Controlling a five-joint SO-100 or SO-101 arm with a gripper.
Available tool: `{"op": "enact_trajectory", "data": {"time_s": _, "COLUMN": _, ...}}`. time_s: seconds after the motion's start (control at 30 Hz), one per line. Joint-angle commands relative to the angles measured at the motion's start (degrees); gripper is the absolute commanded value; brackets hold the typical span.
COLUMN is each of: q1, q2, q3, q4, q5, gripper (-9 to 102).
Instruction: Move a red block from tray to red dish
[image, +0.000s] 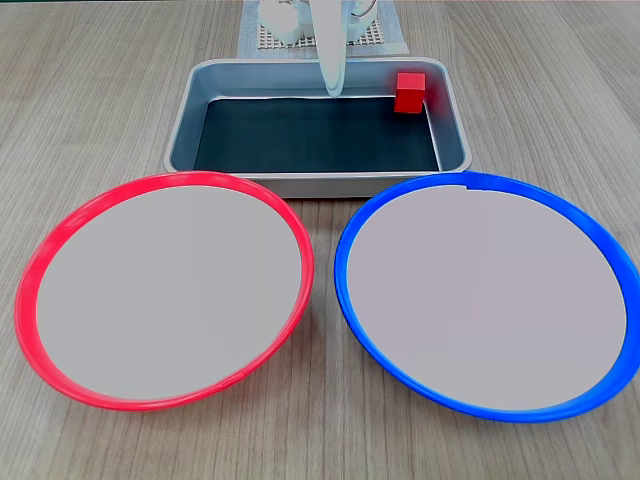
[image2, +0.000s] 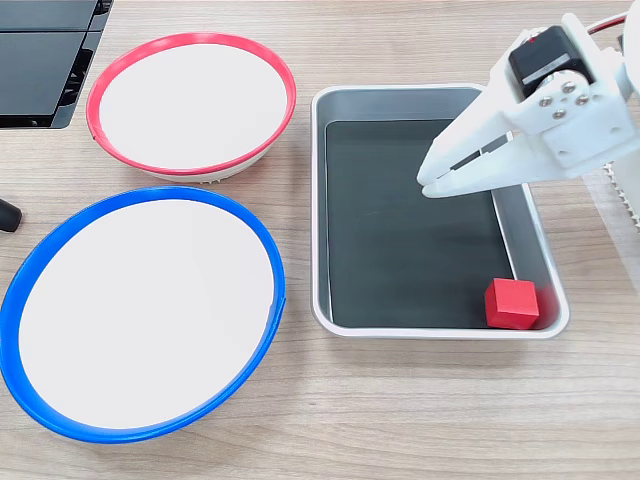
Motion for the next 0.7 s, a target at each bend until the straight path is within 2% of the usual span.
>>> {"op": "enact_trajectory", "data": {"time_s": 0.0, "q1": -0.3, "q2": 1.5, "q3": 0.0, "q4": 0.1, "q5": 0.1, "gripper": 0}}
{"op": "enact_trajectory", "data": {"time_s": 0.23, "q1": -0.6, "q2": 0.8, "q3": -0.5, "q4": 0.0, "q5": -2.4, "gripper": 0}}
{"op": "enact_trajectory", "data": {"time_s": 0.3, "q1": 0.0, "q2": -4.1, "q3": -4.3, "q4": 0.5, "q5": -10.8, "gripper": 0}}
{"op": "enact_trajectory", "data": {"time_s": 0.37, "q1": 1.1, "q2": -16.8, "q3": -14.0, "q4": 1.1, "q5": -23.4, "gripper": 0}}
{"op": "enact_trajectory", "data": {"time_s": 0.43, "q1": 1.3, "q2": -34.0, "q3": -30.3, "q4": 8.0, "q5": -35.9, "gripper": 5}}
{"op": "enact_trajectory", "data": {"time_s": 0.5, "q1": 1.0, "q2": -44.8, "q3": -43.6, "q4": 16.3, "q5": -42.6, "gripper": 10}}
{"op": "enact_trajectory", "data": {"time_s": 0.6, "q1": 0.0, "q2": -56.8, "q3": -59.5, "q4": 25.9, "q5": -52.9, "gripper": 9}}
{"op": "enact_trajectory", "data": {"time_s": 0.63, "q1": -0.8, "q2": -60.8, "q3": -64.2, "q4": 28.8, "q5": -55.3, "gripper": 0}}
{"op": "enact_trajectory", "data": {"time_s": 0.67, "q1": -1.7, "q2": -62.8, "q3": -65.9, "q4": 30.0, "q5": -58.4, "gripper": 0}}
